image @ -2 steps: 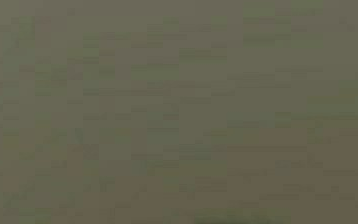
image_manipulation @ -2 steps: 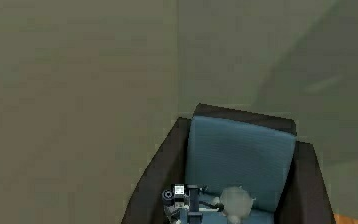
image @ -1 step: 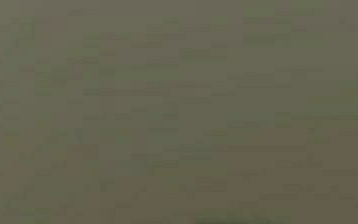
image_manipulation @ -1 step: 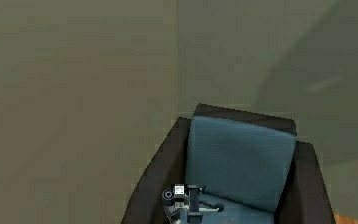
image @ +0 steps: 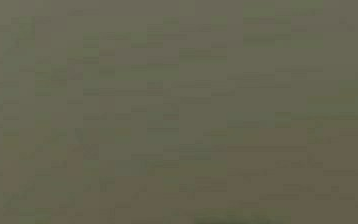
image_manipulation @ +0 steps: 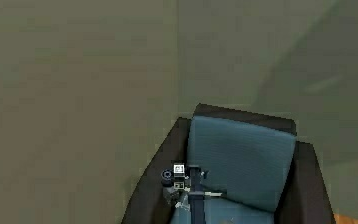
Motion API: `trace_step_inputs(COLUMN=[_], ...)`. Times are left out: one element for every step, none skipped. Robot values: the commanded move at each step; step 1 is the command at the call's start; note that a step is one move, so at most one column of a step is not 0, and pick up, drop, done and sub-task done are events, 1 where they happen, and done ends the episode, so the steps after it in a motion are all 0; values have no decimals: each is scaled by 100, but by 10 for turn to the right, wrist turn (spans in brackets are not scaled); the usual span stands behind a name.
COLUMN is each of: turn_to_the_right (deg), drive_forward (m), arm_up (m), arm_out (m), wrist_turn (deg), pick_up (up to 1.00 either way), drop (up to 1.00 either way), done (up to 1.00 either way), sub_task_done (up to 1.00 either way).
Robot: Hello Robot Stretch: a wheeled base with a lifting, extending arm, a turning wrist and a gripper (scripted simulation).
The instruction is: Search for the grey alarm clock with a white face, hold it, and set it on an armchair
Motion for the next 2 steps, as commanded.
trace_step_inputs(turn_to_the_right=[0,0], drive_forward=[0,0], arm_up=[0,0], arm_out=[-8,0], wrist_turn=[0,0], pick_up=[0,0], drop=[0,0], done=[0,100], sub_task_done=[0,0])
